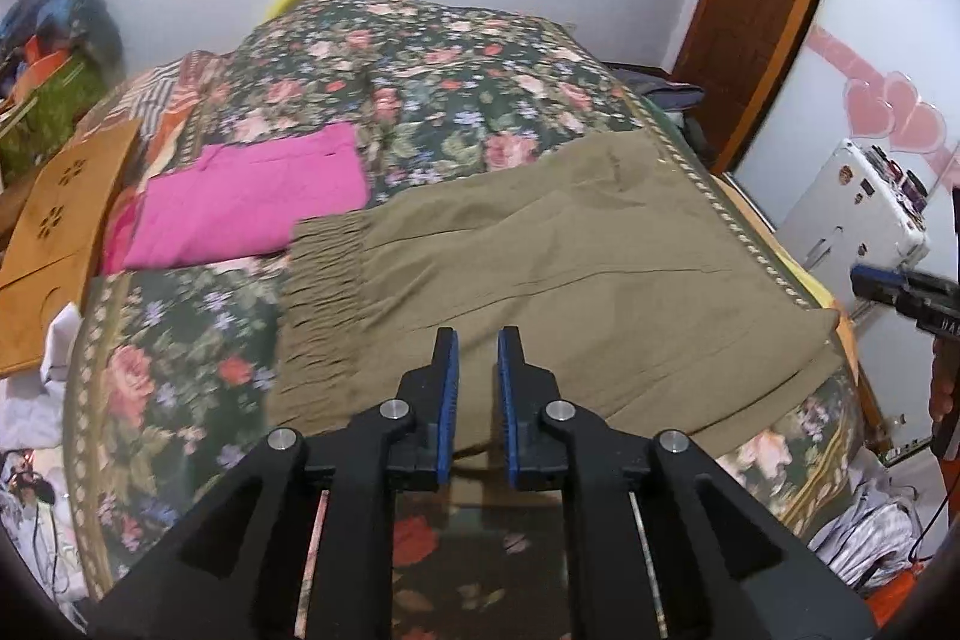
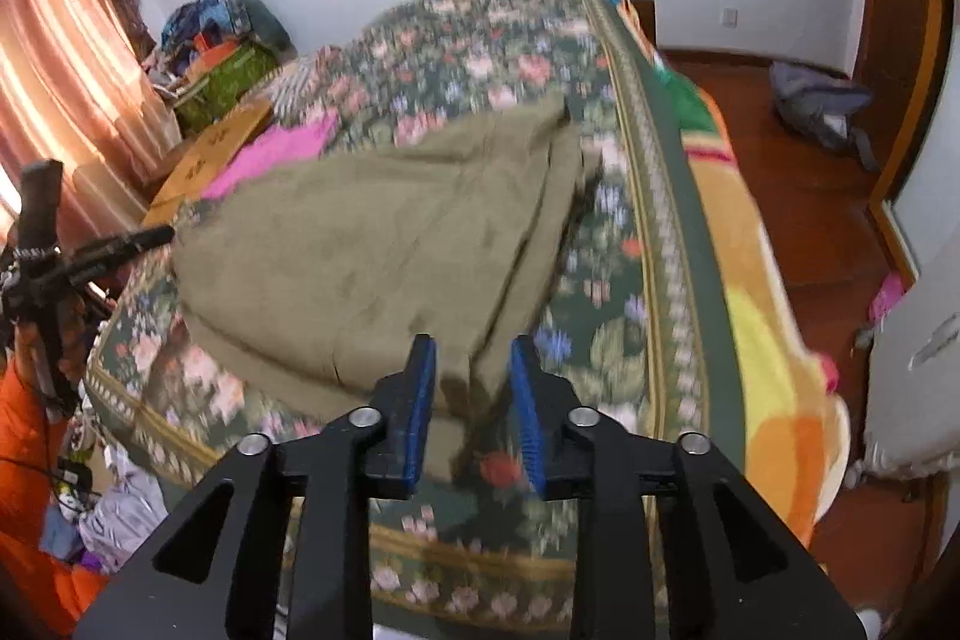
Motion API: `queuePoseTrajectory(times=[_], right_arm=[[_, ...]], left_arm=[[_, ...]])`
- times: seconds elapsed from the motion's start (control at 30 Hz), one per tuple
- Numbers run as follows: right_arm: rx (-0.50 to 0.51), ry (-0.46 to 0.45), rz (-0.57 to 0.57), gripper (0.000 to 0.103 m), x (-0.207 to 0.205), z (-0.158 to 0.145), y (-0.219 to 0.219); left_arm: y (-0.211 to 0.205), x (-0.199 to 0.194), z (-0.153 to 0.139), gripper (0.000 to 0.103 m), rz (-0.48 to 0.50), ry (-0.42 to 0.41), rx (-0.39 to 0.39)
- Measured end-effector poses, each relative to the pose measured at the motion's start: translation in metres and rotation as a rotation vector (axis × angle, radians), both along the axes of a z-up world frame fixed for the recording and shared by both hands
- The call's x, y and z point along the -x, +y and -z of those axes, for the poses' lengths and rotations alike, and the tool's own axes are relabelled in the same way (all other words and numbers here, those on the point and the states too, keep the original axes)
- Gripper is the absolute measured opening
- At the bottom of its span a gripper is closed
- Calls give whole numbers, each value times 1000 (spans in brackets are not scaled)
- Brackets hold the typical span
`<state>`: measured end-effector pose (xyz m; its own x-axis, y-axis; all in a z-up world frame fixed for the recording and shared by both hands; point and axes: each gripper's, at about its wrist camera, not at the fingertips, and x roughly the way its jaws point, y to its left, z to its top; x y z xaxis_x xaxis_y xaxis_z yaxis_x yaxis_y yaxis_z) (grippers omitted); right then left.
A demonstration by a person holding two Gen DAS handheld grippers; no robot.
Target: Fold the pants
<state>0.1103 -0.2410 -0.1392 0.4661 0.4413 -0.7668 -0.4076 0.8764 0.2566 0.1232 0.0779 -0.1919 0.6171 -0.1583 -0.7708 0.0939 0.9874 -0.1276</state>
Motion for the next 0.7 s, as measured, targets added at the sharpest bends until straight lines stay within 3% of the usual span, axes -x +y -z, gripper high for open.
queuePoseTrajectory(times=[0.1, 0.23, 0.47, 0.6, 0.7], right_arm=[[-18, -38, -7, 33, -9, -5, 11], [-30, -3, -22, 33, -15, 14, 31], [-13, 109, -25, 33, -7, 58, 38], [-40, 141, -20, 33, -6, 58, 32], [-12, 154, -46, 34, -9, 51, 33]], left_arm=[[-14, -2, 9, 19, 28, 23, 13], [-29, 2, 24, 29, 51, 41, -17], [-26, 9, 52, 32, 17, 78, 54], [-33, 12, 48, 32, 24, 66, 9], [-25, 8, 38, 32, 29, 88, 30]])
